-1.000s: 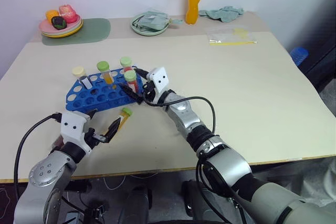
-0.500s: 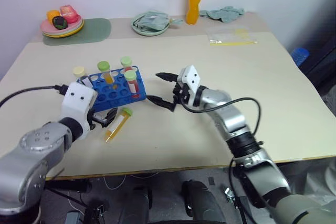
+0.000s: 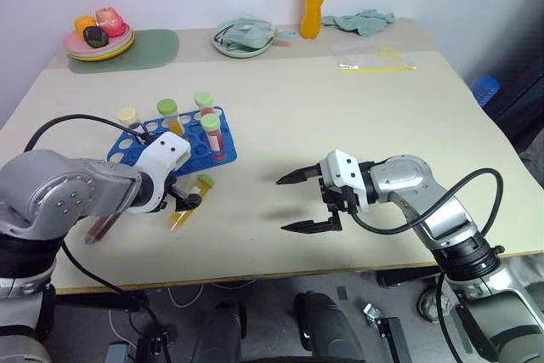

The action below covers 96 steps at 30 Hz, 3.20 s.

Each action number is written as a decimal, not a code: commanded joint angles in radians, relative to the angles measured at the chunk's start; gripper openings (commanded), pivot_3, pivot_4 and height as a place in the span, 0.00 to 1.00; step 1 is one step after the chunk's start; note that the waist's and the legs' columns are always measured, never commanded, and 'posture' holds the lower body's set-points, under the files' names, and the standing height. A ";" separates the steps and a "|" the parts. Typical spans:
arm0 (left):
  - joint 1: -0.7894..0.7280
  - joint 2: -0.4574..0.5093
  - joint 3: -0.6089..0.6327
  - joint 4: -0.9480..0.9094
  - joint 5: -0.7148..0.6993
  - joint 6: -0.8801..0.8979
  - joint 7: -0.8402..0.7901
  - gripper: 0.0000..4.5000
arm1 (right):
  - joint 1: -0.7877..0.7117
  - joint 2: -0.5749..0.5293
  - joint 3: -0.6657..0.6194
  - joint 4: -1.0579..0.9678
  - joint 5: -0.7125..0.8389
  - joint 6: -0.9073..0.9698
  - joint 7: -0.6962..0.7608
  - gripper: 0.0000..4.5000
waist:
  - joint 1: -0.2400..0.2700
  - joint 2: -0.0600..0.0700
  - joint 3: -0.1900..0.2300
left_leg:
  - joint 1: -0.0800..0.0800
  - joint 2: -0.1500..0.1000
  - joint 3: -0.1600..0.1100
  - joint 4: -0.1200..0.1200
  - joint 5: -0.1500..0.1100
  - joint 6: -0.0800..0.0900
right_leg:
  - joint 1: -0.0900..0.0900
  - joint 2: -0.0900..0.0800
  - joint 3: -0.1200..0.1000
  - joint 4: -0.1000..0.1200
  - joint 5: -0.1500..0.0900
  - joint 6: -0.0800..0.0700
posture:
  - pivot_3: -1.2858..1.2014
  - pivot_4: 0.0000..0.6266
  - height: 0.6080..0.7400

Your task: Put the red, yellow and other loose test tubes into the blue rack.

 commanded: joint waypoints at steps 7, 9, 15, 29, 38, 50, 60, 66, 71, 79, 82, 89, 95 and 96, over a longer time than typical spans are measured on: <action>-0.023 -0.112 -0.038 0.071 -0.208 0.008 0.306 0.81 | 0.020 0.023 -0.005 -0.066 -0.004 -0.003 -0.061 1.00 | 0.003 0.000 0.000 | 0.000 0.000 0.000 0.001 0.001 -0.001 | 0.000 -0.001 0.000 0.000 0.000 0.000 | 0.52 0.24 1.00; -0.019 -0.117 -0.038 0.073 -0.240 0.008 0.360 0.59 | 0.023 0.025 -0.001 -0.070 -0.005 -0.002 -0.067 1.00 | 0.001 0.000 0.000 | 0.000 0.000 0.000 0.001 0.001 -0.001 | 0.000 -0.001 0.000 0.000 0.000 0.000 | 0.52 0.24 1.00; -0.010 -0.089 -0.016 0.056 -0.335 0.008 0.450 0.16 | 0.025 0.032 0.012 -0.070 -0.011 -0.007 -0.074 1.00 | 0.002 0.000 0.000 | 0.000 0.000 0.000 0.001 0.001 -0.002 | 0.000 -0.001 0.000 0.000 0.000 0.000 | 0.52 0.24 1.00; 0.382 -0.215 0.270 -0.371 0.391 -0.884 0.213 0.16 | 0.042 0.200 -0.037 0.041 -0.052 0.044 -0.323 1.00 | 0.019 0.000 -0.001 | 0.000 0.000 0.002 0.000 0.002 -0.004 | 0.001 0.000 0.001 -0.001 0.000 -0.001 | 0.52 0.24 1.00; 0.387 -0.536 -0.036 -0.007 1.004 -1.413 0.317 0.16 | 0.073 0.281 -0.028 0.034 -0.064 0.070 -0.412 1.00 | 0.031 -0.002 -0.002 | 0.000 -0.001 0.003 0.000 0.002 -0.003 | 0.000 -0.001 0.001 -0.001 0.001 0.000 | 0.52 0.24 1.00; 0.362 -0.670 0.010 0.233 1.113 -1.621 0.206 0.16 | 0.085 0.277 -0.044 0.003 -0.048 0.102 -0.435 1.00 | 0.028 -0.002 -0.002 | 0.000 -0.001 0.002 0.001 0.002 -0.003 | 0.000 -0.001 0.001 0.000 0.001 0.000 | 0.52 0.24 1.00; 0.357 -0.730 0.060 0.338 1.141 -1.720 0.186 0.16 | 0.086 0.276 -0.045 0.002 -0.044 0.104 -0.442 1.00 | 0.028 -0.002 -0.002 | 0.000 -0.001 0.002 0.001 0.002 -0.003 | 0.000 -0.001 0.001 0.000 0.001 0.000 | 0.52 0.24 1.00; 0.357 -0.756 0.078 0.389 1.156 -1.810 0.184 0.16 | 0.089 0.278 -0.044 -0.002 -0.045 0.105 -0.445 1.00 | 0.028 -0.001 -0.002 | 0.000 -0.001 0.002 0.001 0.002 -0.003 | 0.000 -0.001 0.000 0.000 0.001 0.000 | 0.52 0.24 1.00; 0.348 -0.801 0.108 0.469 1.145 -1.920 0.202 0.16 | 0.089 0.280 -0.043 -0.005 -0.045 0.104 -0.448 1.00 | 0.028 -0.002 -0.002 | 0.000 -0.001 0.002 0.001 0.002 -0.003 | 0.000 -0.001 0.000 0.000 0.001 0.000 | 0.52 0.24 1.00; 0.342 -0.831 0.141 0.565 1.118 -2.015 0.176 0.16 | 0.076 0.285 -0.047 -0.010 -0.039 0.106 -0.451 1.00 | 0.028 -0.002 -0.002 | 0.000 -0.001 0.002 0.001 0.002 -0.003 | 0.000 -0.001 0.000 0.000 0.001 0.000 | 0.52 0.24 1.00; 0.345 -0.832 0.147 0.561 1.102 -2.022 0.156 0.48 | 0.074 0.288 -0.050 -0.015 -0.032 0.109 -0.451 1.00 | 0.028 -0.002 -0.002 | 0.000 -0.001 0.002 0.001 0.002 -0.003 | 0.000 0.000 0.000 0.000 0.001 0.000 | 0.52 0.24 1.00; 0.433 -0.800 0.204 0.265 1.032 -1.887 0.112 0.92 | 0.082 0.273 -0.074 -0.057 0.009 0.131 -0.440 1.00 | 0.024 -0.002 -0.002 | 0.000 -0.001 0.002 0.001 0.002 -0.003 | 0.000 0.000 0.000 0.000 0.001 0.000 | 0.52 0.24 1.00; 0.557 -0.660 0.365 -0.153 0.760 -1.495 0.030 0.92 | 0.083 0.236 -0.093 -0.085 0.043 0.142 -0.403 1.00 | 0.023 -0.001 -0.002 | 0.000 0.000 0.001 0.001 0.002 -0.003 | 0.000 0.000 0.000 0.001 0.001 0.000 | 0.52 0.24 1.00; 0.601 -0.604 0.432 -0.211 0.639 -1.395 0.003 0.92 | 0.081 0.226 -0.094 -0.084 0.043 0.139 -0.394 1.00 | 0.024 -0.001 -0.002 | 0.000 0.000 0.001 0.001 0.002 -0.003 | 0.001 0.000 0.000 0.001 0.001 0.000 | 0.52 0.24 1.00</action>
